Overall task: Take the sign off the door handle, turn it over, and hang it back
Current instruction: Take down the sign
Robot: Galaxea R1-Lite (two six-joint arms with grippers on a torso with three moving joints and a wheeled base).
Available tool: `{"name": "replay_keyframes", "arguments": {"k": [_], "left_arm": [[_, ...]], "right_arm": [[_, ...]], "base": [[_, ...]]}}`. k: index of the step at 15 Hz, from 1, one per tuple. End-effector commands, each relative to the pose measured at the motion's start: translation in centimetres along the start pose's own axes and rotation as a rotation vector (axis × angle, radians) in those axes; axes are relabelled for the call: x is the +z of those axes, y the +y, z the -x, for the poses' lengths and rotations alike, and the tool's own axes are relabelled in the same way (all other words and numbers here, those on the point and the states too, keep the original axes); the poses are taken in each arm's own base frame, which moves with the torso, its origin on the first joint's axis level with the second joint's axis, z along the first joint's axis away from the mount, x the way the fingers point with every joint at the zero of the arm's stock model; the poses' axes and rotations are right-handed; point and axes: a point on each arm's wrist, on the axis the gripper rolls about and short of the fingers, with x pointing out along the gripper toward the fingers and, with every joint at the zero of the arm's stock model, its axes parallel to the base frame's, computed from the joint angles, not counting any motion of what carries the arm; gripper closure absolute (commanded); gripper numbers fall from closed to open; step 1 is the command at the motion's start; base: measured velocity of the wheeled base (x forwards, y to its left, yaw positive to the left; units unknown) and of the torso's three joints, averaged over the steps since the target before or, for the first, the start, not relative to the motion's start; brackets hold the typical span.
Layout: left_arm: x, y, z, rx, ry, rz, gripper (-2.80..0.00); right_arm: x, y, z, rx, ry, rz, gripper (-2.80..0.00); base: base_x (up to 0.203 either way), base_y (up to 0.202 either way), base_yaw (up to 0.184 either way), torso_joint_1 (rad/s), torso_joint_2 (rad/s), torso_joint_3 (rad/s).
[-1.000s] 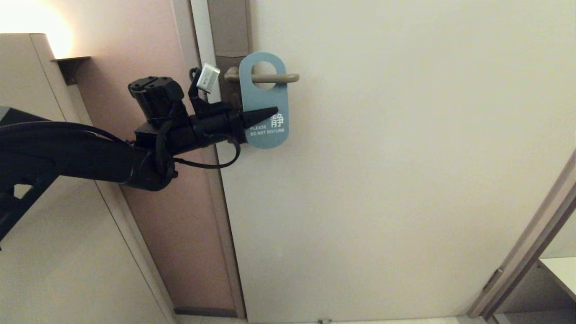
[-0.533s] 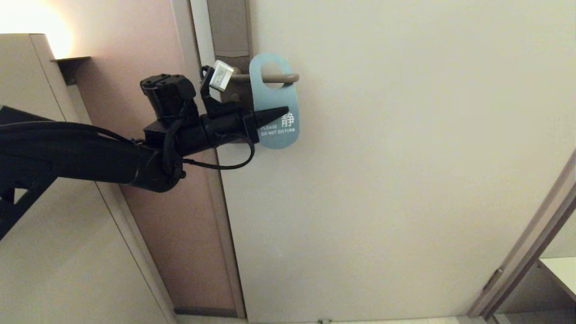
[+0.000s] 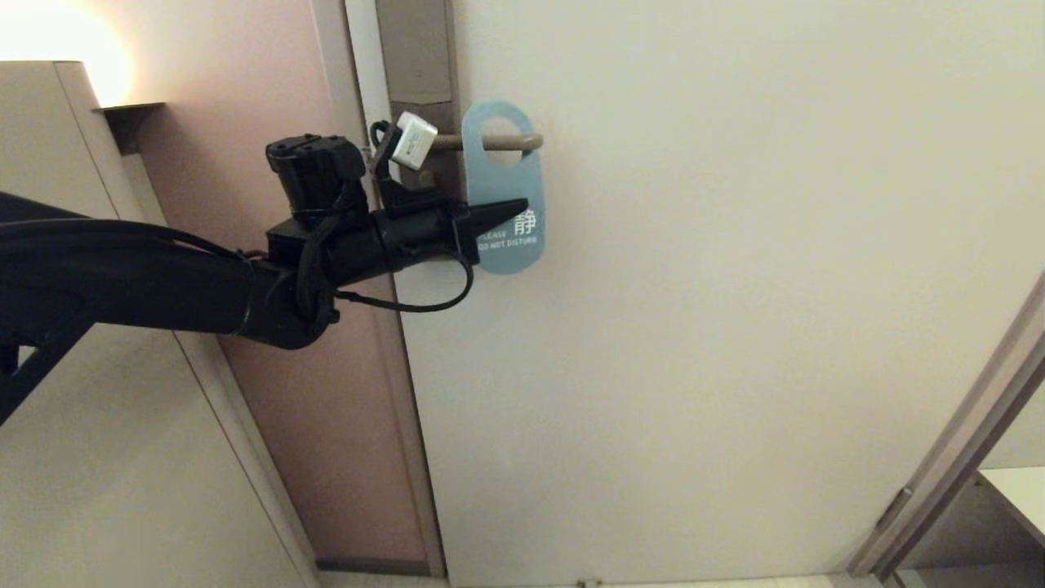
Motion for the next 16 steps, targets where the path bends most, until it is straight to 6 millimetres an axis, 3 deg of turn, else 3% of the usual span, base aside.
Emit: {"name": "replay_keyframes", "arguments": {"k": [1,16], "left_arm": [[0.01,-0.01,0.03,0.006,0.003,-0.006,0.0],[-0.07,0.26,0.07,0.106,0.04,-0.042,0.0]], "right_arm": [[0.0,0.0,0.0,0.001,0.001,0.001,0.0],[0.0,0.0,0.0,0.001,0.001,-0.001,0.0]], "base": [[0.0,0.0,0.0,0.0,0.0,0.0],[0.0,0.0,0.0,0.0,0.0,0.0]]}}
